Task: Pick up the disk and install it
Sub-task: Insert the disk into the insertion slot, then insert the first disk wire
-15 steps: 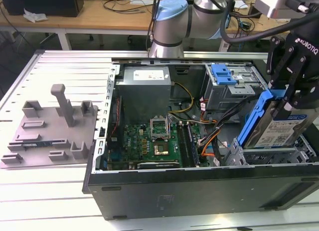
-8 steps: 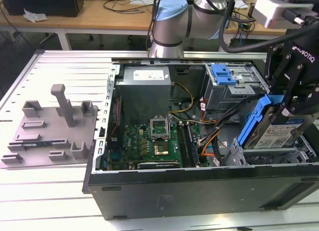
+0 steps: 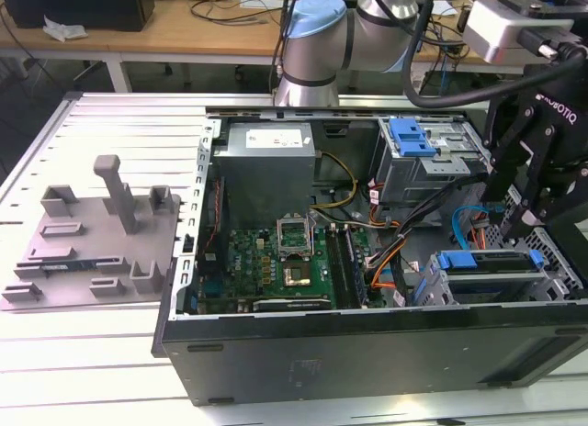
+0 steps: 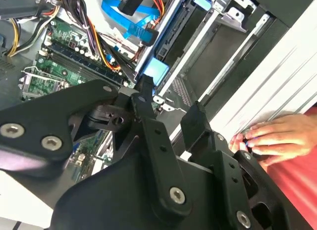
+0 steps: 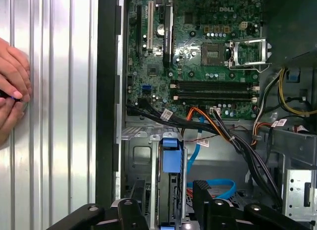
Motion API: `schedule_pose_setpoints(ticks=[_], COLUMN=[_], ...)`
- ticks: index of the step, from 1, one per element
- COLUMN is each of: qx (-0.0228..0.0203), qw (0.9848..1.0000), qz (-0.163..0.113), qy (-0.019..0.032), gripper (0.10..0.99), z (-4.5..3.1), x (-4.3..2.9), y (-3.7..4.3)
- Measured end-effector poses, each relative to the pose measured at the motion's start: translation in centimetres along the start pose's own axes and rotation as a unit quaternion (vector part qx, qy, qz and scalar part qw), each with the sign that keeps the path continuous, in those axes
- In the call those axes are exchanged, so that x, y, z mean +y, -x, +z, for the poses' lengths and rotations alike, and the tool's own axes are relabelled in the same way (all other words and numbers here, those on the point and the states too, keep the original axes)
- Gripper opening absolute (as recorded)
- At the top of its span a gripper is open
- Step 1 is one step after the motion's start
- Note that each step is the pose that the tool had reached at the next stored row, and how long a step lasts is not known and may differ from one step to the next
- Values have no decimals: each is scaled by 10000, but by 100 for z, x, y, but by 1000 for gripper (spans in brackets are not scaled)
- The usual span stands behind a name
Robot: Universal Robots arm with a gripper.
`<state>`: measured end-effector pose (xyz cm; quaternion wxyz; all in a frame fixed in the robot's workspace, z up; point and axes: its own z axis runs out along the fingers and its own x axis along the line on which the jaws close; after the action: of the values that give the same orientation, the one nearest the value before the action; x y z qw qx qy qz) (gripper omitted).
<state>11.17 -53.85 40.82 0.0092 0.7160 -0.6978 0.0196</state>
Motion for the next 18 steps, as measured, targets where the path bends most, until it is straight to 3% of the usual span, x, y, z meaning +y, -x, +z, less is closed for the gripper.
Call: schedule_pose_setpoints(ticks=[14,18], qx=[4,144], qw=[10000,9999], qz=[-13,-15], qy=[-23,-19], gripper=[506,506], z=[0,-5], x=[16,14], y=[7,108])
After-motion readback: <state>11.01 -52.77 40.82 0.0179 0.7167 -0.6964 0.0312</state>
